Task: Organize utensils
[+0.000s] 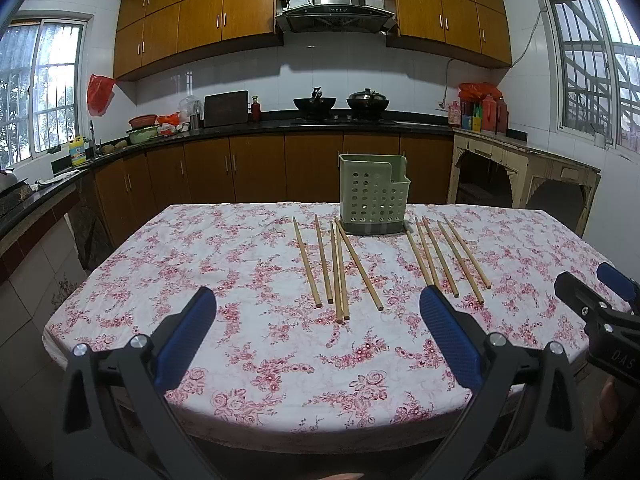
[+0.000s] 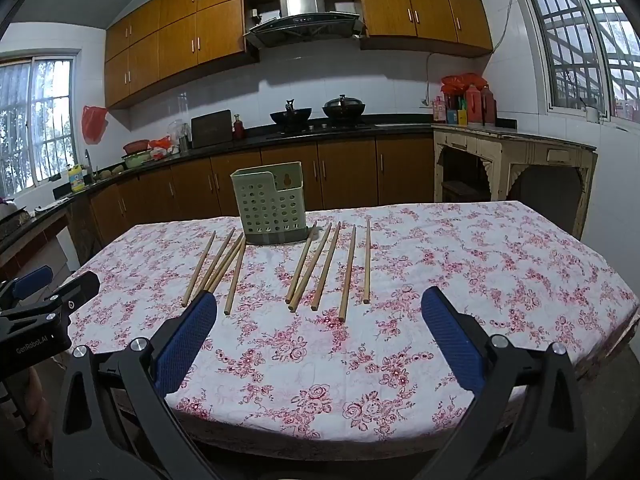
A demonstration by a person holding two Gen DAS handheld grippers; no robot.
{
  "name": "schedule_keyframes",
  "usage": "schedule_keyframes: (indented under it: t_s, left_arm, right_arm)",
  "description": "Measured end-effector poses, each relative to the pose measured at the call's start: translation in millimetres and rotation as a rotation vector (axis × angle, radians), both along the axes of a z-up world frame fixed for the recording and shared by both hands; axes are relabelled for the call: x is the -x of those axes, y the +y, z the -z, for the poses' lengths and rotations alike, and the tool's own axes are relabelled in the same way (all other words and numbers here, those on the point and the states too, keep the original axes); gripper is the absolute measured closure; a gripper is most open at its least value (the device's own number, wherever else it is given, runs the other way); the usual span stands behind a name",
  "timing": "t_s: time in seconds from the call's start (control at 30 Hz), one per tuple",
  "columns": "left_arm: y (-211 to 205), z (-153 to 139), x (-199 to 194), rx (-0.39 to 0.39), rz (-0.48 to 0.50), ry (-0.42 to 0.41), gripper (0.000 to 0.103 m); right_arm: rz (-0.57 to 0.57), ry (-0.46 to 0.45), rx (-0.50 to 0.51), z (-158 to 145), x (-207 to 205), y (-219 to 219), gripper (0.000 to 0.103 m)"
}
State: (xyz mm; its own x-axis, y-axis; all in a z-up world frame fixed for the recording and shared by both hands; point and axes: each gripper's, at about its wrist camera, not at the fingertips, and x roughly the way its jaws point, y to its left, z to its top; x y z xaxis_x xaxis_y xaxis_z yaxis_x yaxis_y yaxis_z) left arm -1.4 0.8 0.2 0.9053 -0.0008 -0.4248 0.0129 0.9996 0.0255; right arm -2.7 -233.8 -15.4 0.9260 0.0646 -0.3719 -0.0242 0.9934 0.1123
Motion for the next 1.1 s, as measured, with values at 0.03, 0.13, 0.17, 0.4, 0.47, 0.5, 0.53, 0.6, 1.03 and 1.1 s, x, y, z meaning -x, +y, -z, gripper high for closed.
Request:
schedule_keyframes:
  t_s: [0.03,0.13,0.17,0.4,0.47,0.5,0.53,0.6,1.03,1.1]
  left_arm:
    - [0.2,-0.1,0.5,0.0,0.0,0.0,0.004]
    - [0.6,-0.3,2.3,0.0,0.0,-0.001,0.004]
    - [-1.0,0.2,-0.8,0.0,0.0,0.001,0.004]
    - [-0.2,0.4,-0.7,0.0,0.001,0.002,0.004]
    - [-0.7,0.3,-1.6,0.0,0.0,0.004,0.004]
    - [-0.8,0.3,-1.6,0.0,0.0,0.004,0.004]
    - [-0.7,0.3,-1.6,0.0,0.0,0.004,0.004]
    - [-0.6,0.4,-1.5,0.0,0.001,0.005,0.004]
    - [0.0,1.4,-0.3,-0.001,0.0,0.005,0.004]
    - [0.4,1.6,0.8,0.0,0.0,0.005,0.004]
  right_arm:
    - [0.0,0.0,0.0,0.0,0.1,0.0,0.002]
    - [0.0,-0.001,0.0,0.0,0.4,0.0,0.002]
    - [0.0,-0.001,-0.001,0.0,0.6,0.0,0.002]
    - [0.001,0.002,-0.002,0.2,-0.3,-0.8,0.002]
    - [0.001,0.002,-0.002,0.2,0.0,-0.5,0.002]
    - [0.001,0.003,-0.003,0.2,0.1,-0.4,0.002]
    - [0.001,0.003,-0.003,0.4,0.1,-0.4,0.002]
    - [0.001,0.003,-0.003,0.8,0.2,-0.2,0.002]
    - [0.001,0.004,-0.004,2.6,0.5,-0.5,0.002]
    - [0.001,0.004,-0.004,2.7,0.6,-0.7,0.002]
